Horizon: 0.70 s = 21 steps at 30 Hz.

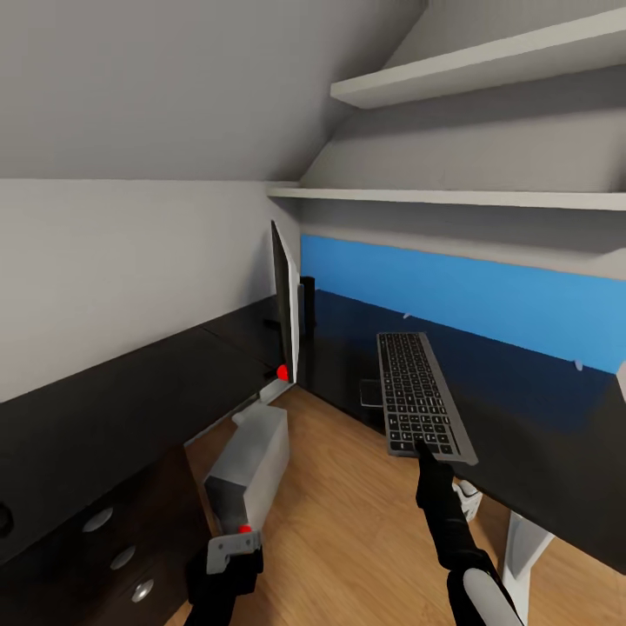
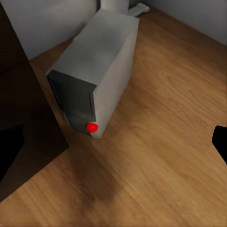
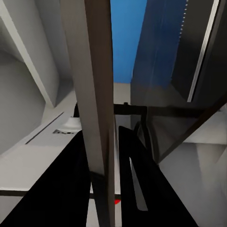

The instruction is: In the bedroom, organize the workspace by keeping the computer under the desk, ensuring the monitor is on the desk, placing the keyboard on the desk next to the monitor, placing the mouse on the desk next to the keyboard, moving the folder from the swivel chair onto the desk next to the mouse, stacking the notebook on top of the folder with the pen on top of the notebook, and positioning the swivel chair next to the desk.

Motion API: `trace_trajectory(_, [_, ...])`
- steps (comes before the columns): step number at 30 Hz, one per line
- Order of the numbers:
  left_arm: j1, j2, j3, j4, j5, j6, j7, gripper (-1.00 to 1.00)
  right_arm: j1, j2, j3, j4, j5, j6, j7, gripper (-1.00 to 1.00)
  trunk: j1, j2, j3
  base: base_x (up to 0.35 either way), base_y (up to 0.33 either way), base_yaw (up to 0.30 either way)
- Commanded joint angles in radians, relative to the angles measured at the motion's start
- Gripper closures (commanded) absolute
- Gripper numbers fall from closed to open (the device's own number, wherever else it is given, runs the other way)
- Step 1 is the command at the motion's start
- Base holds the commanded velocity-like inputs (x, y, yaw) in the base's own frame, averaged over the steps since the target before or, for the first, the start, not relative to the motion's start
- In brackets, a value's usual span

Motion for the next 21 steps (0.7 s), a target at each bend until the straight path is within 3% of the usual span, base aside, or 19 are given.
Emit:
trace_trajectory(1, [0.0,0.0,-0.001,-0.001,0.007,0.002,0.007,-1.0,-0.001,-0.001,0.003,0.0,-0.012,-0.008,0.01,1.0,0.0,0.0,-0.001,0.0,0.0,0.004])
trace_trajectory(9, [0.0,0.002,-0.001,-0.003,0.007,-0.002,0.01,-1.0,-0.001,-0.001,0.003,-0.001,-0.012,-0.008,0.007,1.0,0.0,0.0,0.0,0.0,-0.034,0.076])
trace_trajectory(21, [0.0,0.002,-0.003,-0.003,0.005,-0.003,0.009,-1.0,-0.001,-0.001,0.003,-0.001,-0.012,-0.007,0.005,1.0,0.0,0.0,0.008,0.0,-0.293,0.161])
